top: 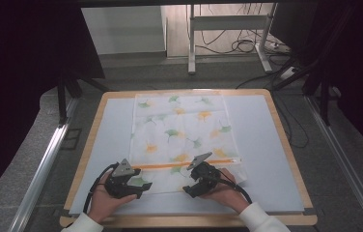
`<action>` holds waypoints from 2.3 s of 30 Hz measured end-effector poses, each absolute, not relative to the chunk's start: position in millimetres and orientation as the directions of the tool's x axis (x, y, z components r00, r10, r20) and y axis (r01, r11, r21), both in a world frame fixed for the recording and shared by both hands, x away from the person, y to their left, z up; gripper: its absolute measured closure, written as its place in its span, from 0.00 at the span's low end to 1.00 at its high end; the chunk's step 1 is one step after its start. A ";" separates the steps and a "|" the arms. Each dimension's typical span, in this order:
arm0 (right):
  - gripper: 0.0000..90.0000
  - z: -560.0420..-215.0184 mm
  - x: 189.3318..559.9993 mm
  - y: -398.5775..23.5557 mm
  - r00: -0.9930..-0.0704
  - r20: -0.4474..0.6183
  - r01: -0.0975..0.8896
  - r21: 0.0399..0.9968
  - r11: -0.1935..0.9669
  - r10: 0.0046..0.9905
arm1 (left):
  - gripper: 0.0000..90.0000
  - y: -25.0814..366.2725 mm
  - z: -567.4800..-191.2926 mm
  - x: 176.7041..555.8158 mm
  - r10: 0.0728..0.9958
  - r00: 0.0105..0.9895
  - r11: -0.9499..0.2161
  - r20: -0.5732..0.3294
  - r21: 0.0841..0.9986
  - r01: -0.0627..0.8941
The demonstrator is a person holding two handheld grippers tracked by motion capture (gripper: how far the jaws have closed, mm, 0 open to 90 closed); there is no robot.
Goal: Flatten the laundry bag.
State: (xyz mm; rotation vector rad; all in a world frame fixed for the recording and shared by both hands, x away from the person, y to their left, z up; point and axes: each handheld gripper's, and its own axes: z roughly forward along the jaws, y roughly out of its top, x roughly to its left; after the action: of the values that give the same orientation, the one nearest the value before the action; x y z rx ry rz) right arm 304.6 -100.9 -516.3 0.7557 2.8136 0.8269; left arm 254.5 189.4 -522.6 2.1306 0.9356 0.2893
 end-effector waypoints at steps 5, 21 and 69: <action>0.45 -516.6 301.8 -99.0 -0.874 -0.037 0.396 0.525 0.753 0.485 | 0.34 189.0 -522.6 254.0 0.704 0.705 -0.431 -0.092 0.733 0.526; 0.48 -514.5 305.7 -100.8 -0.881 0.044 0.422 0.525 0.739 0.472 | 0.34 189.6 -522.3 253.7 0.704 0.704 -0.431 -0.090 0.734 0.525; 1.00 -511.2 306.2 -96.3 -0.883 -0.007 0.402 0.508 0.762 0.470 | 0.34 191.3 -521.8 253.9 0.708 0.701 -0.427 -0.090 0.736 0.526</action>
State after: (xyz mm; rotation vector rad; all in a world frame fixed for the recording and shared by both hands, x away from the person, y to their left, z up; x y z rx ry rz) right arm 306.2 -96.3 -511.2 0.7016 2.8212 0.7679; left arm 253.9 191.3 -521.8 2.1279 0.9379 0.2983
